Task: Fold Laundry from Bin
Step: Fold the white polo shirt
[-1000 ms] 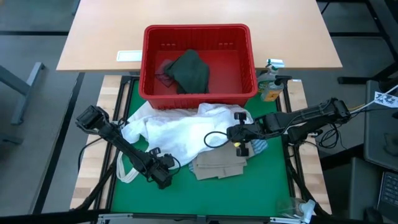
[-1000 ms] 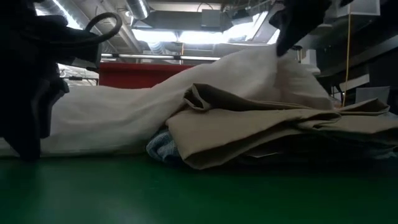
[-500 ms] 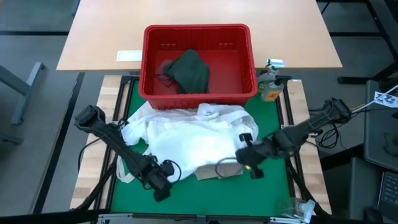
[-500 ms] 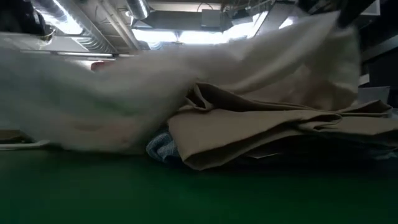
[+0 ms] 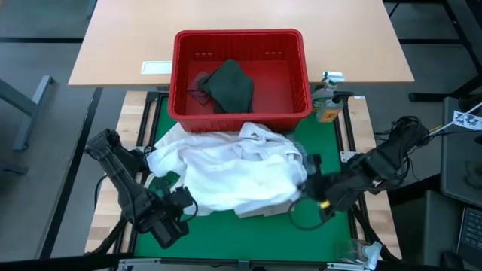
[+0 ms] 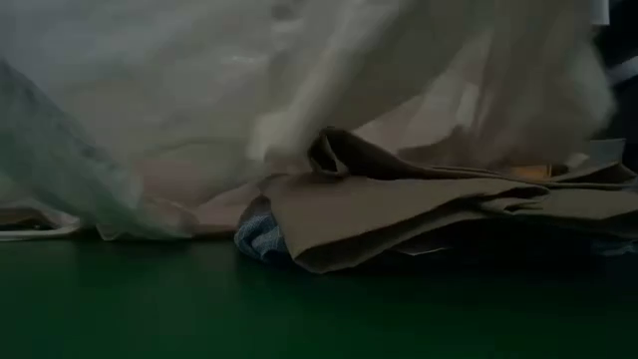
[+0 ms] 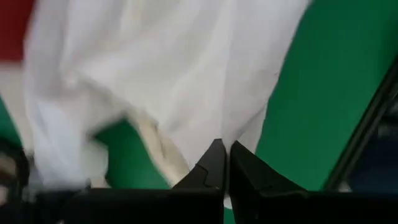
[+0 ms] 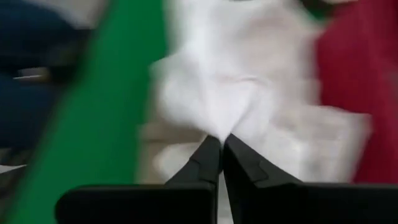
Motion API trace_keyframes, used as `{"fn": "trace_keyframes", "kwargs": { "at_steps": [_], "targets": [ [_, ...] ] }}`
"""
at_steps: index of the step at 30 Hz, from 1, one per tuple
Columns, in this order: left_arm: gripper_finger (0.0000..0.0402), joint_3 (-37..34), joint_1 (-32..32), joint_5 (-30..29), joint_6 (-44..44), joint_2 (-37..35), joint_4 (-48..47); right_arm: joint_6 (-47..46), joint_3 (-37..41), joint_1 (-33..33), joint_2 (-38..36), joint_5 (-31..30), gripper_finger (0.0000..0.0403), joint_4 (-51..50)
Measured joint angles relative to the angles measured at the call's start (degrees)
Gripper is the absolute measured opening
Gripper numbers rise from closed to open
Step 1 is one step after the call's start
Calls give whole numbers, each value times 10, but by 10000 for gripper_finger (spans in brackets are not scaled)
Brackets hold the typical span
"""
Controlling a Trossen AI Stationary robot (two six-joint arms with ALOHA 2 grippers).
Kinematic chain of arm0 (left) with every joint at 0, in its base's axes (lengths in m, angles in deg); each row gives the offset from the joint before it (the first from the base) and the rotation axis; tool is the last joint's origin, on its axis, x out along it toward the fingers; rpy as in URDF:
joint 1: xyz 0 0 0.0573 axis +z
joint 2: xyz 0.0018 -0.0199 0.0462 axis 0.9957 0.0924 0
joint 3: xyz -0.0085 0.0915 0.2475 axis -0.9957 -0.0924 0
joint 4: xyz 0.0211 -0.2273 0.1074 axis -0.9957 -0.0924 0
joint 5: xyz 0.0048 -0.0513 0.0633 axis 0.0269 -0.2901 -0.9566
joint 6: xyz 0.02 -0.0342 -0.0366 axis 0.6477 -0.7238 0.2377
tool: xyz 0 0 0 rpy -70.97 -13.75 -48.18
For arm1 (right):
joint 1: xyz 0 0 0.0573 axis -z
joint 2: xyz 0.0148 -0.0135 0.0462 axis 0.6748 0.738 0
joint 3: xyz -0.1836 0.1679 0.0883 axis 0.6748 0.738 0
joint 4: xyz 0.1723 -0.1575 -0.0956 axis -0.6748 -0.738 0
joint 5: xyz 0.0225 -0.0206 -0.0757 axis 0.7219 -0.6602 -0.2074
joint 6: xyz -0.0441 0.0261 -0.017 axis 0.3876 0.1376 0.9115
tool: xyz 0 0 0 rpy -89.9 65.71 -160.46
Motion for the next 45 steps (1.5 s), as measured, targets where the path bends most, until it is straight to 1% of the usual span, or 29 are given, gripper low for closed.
{"fn": "trace_keyframes", "kwargs": {
  "at_steps": [2,4,6,8,13,17,22,26,32,39,42,45],
  "targets": [
    [0,0,0,-68,9,-5,-1,11,-19,16,0,-81,12,-28],
    [0,-3,9,-127,4,-7,-2,12,-24,41,-1,-129,12,-49],
    [0,-8,17,-167,4,-6,-2,11,-24,79,-2,-137,12,-73],
    [0,-17,30,-186,4,-6,-1,6,-22,120,-2,-120,12,-92],
    [0,-65,68,-193,4,-6,-1,20,21,216,-2,-70,12,-94],
    [0,-124,104,-192,3,-6,0,69,74,279,-2,-49,12,-83],
    [0,-188,154,-193,4,-6,-1,109,138,346,-2,-46,12,-57],
    [0,-224,189,-193,7,-6,16,119,170,382,-1,-46,12,-36],
    [0,-249,222,-185,8,-6,32,118,182,408,-2,-46,12,-27],
    [0,-252,227,-182,8,-6,32,132,182,407,-2,-42,18,-13],
    [0,-252,227,-181,8,-6,32,134,182,407,-2,-39,42,-15],
    [0,-252,227,-181,8,-6,36,148,182,407,-2,-42,84,-17]
  ]
}}
